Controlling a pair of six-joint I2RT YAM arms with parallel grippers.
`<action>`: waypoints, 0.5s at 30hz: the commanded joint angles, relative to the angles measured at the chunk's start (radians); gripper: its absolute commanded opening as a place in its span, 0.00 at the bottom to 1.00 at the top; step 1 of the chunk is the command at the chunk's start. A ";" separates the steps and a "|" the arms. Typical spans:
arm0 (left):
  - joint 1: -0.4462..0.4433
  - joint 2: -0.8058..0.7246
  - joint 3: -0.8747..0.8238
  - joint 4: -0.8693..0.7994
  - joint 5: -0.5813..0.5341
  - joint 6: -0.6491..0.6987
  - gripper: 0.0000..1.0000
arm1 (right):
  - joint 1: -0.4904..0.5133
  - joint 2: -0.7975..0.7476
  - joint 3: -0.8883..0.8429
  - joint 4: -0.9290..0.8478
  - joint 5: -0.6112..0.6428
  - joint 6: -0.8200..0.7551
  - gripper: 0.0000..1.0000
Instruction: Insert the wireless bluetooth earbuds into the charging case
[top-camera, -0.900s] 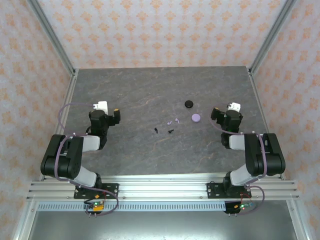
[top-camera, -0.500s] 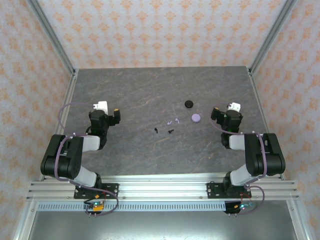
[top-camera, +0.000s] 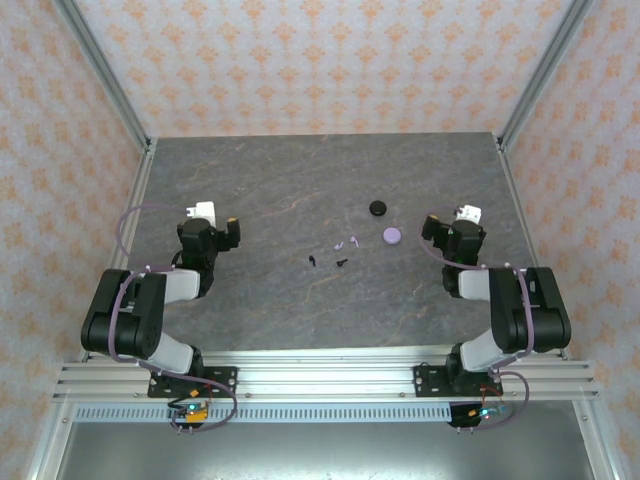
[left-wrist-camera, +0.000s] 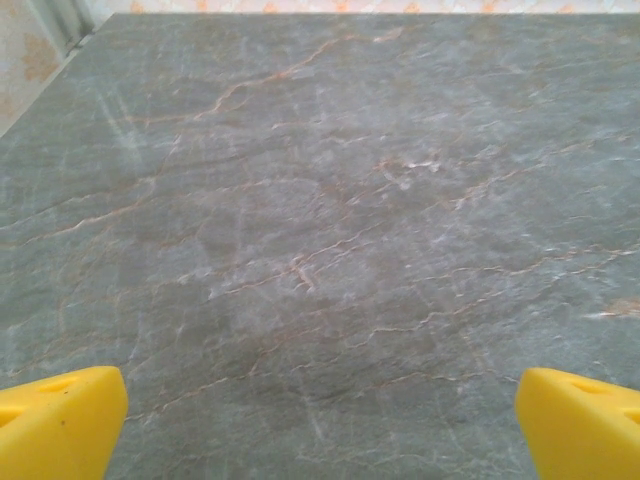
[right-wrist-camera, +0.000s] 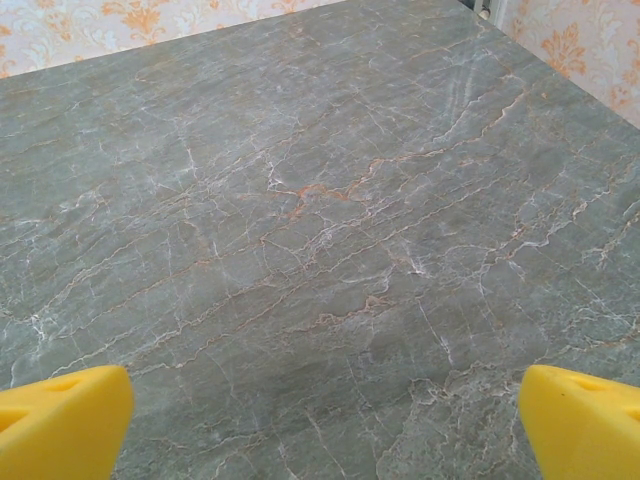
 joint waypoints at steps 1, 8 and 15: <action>0.000 -0.089 0.049 -0.125 -0.109 -0.039 1.00 | 0.009 -0.092 0.009 -0.058 0.025 0.000 0.99; 0.000 -0.293 0.124 -0.452 -0.074 -0.146 1.00 | 0.009 -0.225 0.194 -0.593 0.017 0.061 0.99; -0.003 -0.386 0.300 -0.843 0.078 -0.189 1.00 | 0.015 -0.221 0.342 -0.893 -0.089 0.168 0.99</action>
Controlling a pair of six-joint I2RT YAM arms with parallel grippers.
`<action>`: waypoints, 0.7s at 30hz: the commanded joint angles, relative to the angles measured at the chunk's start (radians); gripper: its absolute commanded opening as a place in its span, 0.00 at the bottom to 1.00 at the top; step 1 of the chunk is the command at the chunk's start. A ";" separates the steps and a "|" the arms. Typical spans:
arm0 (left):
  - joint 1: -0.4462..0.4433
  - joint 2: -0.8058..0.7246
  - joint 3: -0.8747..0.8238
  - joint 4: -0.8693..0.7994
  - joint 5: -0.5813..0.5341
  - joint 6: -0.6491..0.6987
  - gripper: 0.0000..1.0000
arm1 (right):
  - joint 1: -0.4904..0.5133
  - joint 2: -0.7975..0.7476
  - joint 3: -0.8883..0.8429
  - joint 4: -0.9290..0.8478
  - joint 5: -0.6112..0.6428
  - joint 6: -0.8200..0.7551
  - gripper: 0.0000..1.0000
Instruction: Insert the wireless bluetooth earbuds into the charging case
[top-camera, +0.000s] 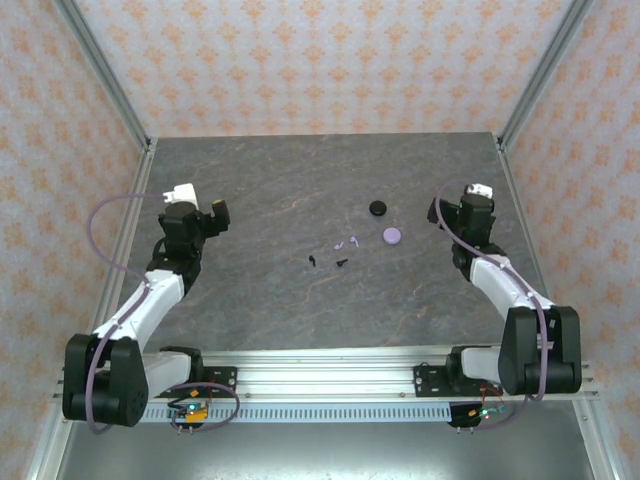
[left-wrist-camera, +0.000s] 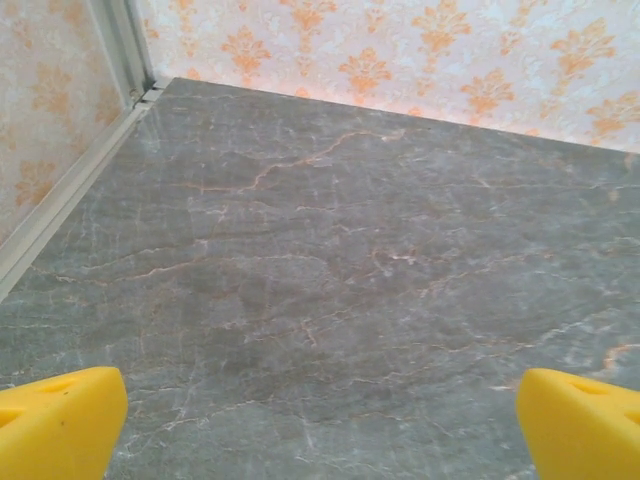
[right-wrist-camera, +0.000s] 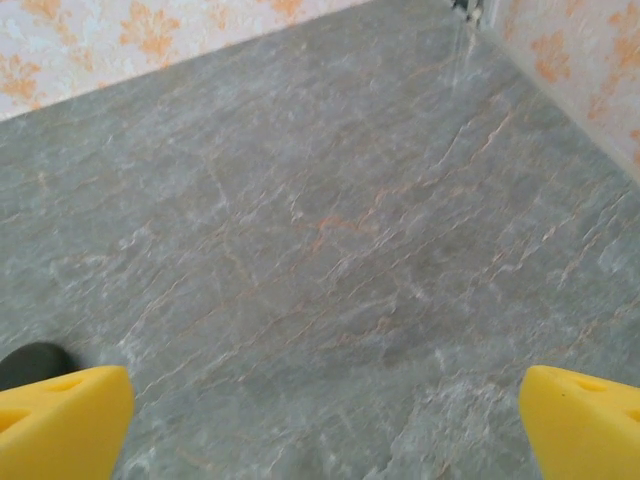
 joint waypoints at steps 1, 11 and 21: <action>-0.001 -0.016 0.098 -0.300 0.097 -0.054 1.00 | 0.008 0.004 0.050 -0.217 -0.079 0.101 0.99; -0.035 -0.012 0.178 -0.500 0.229 -0.226 1.00 | 0.079 0.222 0.322 -0.487 -0.240 0.118 0.99; -0.151 0.105 0.271 -0.606 0.232 -0.245 1.00 | 0.174 0.519 0.635 -0.679 -0.254 0.057 0.97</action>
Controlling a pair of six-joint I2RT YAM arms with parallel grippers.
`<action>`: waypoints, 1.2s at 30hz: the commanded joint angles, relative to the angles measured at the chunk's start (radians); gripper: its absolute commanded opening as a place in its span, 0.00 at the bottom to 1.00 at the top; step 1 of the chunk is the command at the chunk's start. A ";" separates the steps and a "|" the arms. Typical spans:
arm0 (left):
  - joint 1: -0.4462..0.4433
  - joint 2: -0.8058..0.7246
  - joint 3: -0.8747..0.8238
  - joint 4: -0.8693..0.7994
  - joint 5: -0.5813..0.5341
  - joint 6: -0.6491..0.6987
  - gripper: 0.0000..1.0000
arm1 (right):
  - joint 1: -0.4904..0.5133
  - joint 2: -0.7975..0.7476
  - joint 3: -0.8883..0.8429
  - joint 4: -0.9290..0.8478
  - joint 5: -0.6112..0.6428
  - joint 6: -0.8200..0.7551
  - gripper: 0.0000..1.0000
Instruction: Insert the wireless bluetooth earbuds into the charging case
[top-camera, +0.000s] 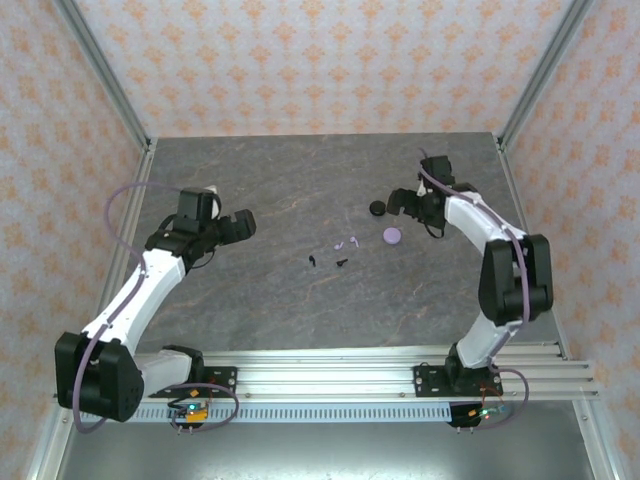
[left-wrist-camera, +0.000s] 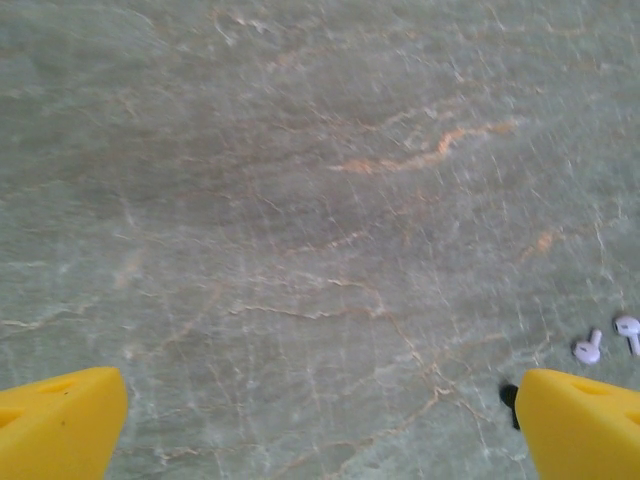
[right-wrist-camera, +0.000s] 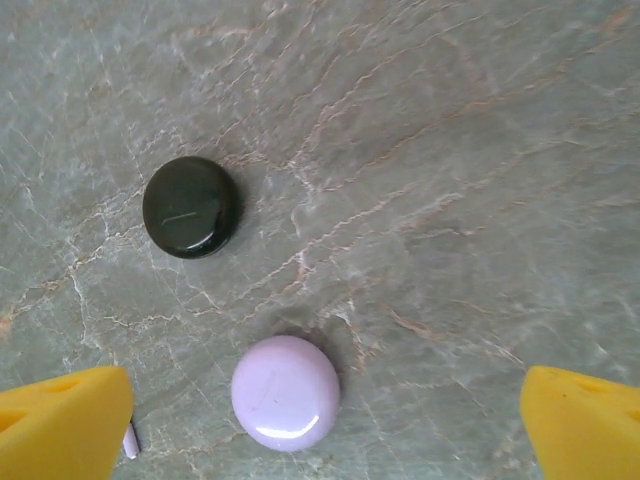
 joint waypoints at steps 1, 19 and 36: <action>-0.031 0.035 0.048 -0.082 -0.015 -0.017 1.00 | 0.028 0.077 0.110 -0.125 0.004 -0.041 0.97; -0.049 0.060 0.047 -0.080 -0.014 -0.042 1.00 | 0.117 0.451 0.568 -0.377 0.067 -0.076 0.68; -0.050 0.065 0.046 -0.098 -0.009 -0.048 1.00 | 0.129 0.606 0.733 -0.465 0.075 -0.082 0.63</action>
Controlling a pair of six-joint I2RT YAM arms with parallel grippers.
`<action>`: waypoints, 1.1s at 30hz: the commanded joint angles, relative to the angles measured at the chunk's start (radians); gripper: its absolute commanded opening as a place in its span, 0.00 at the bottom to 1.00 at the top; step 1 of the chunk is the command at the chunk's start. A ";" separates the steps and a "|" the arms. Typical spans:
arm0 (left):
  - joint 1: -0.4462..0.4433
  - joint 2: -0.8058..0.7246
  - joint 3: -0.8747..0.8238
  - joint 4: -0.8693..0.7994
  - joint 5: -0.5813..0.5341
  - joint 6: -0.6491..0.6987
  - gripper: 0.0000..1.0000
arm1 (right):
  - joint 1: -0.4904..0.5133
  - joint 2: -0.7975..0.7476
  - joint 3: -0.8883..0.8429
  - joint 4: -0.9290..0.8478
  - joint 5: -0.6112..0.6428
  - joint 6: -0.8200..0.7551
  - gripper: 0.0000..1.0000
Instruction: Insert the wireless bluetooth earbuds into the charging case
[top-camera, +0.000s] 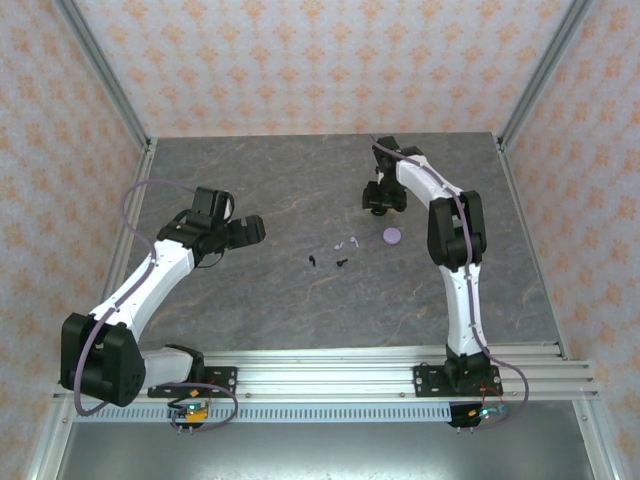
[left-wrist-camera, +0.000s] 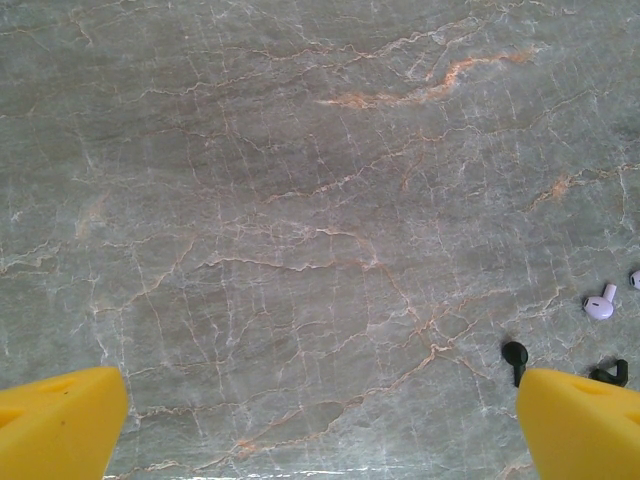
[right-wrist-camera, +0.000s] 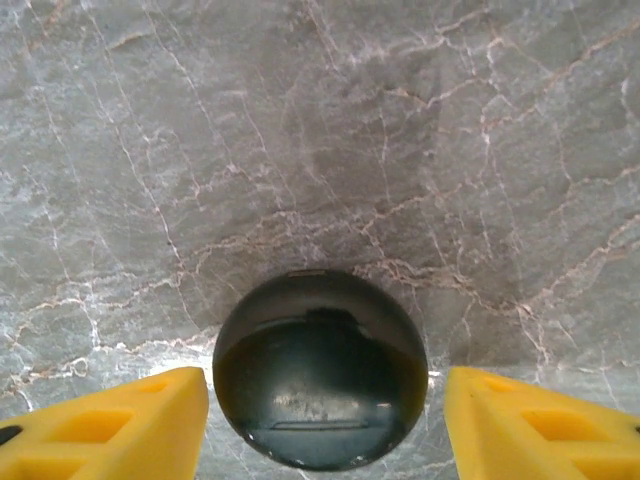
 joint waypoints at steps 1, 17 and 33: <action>-0.005 0.004 0.015 -0.034 -0.009 -0.015 1.00 | 0.009 0.038 0.045 -0.052 0.033 -0.010 0.61; -0.005 0.003 0.003 -0.032 0.023 -0.017 1.00 | 0.100 0.099 0.158 -0.105 -0.043 -0.117 0.47; -0.015 0.074 0.003 0.021 0.124 -0.018 1.00 | 0.228 0.161 0.259 -0.187 -0.050 -0.276 0.51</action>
